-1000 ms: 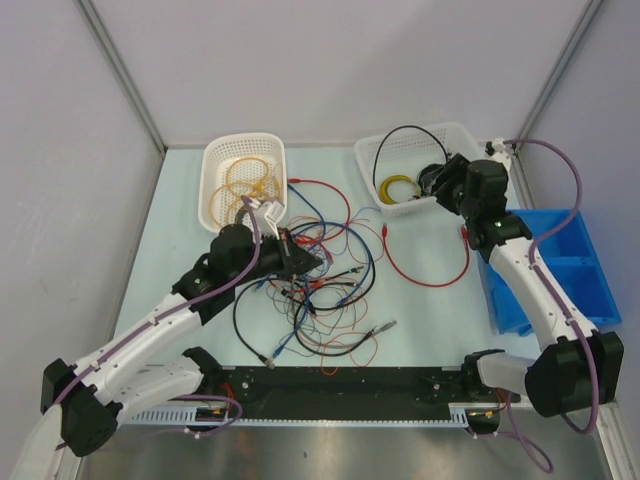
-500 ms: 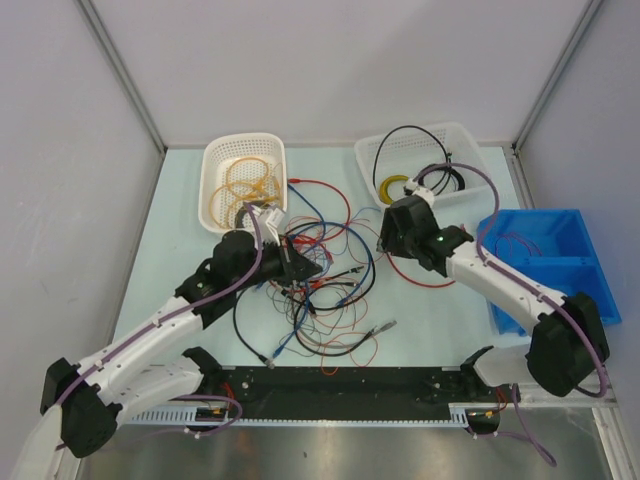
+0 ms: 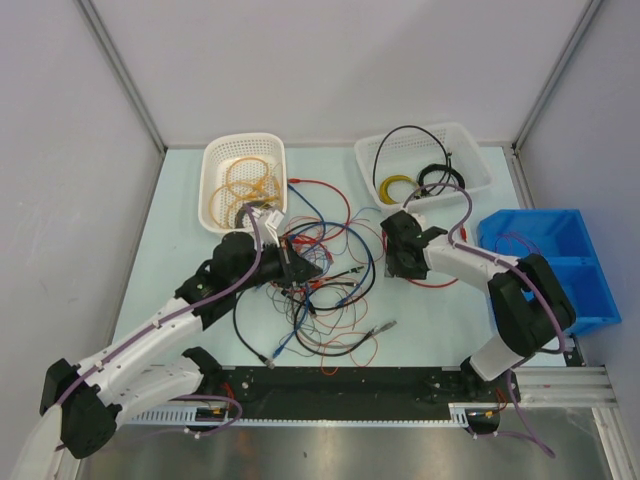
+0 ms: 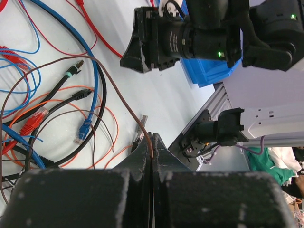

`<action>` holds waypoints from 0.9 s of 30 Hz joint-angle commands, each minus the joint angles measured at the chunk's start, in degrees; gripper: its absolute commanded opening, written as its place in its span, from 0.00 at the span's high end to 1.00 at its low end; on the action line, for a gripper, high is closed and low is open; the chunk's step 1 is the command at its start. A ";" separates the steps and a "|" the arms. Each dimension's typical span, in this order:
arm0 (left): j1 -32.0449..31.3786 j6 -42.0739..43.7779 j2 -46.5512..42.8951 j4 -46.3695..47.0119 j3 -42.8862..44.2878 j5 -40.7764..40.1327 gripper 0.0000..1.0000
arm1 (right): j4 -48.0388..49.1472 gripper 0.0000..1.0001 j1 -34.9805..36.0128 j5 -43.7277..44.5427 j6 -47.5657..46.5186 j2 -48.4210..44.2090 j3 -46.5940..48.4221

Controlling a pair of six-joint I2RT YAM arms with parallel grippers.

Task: Untangle the cables

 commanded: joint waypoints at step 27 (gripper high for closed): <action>0.27 -1.42 -1.03 1.90 -2.19 0.91 1.00 | 6.00 1.00 -0.46 -4.69 -0.53 0.07 -4.43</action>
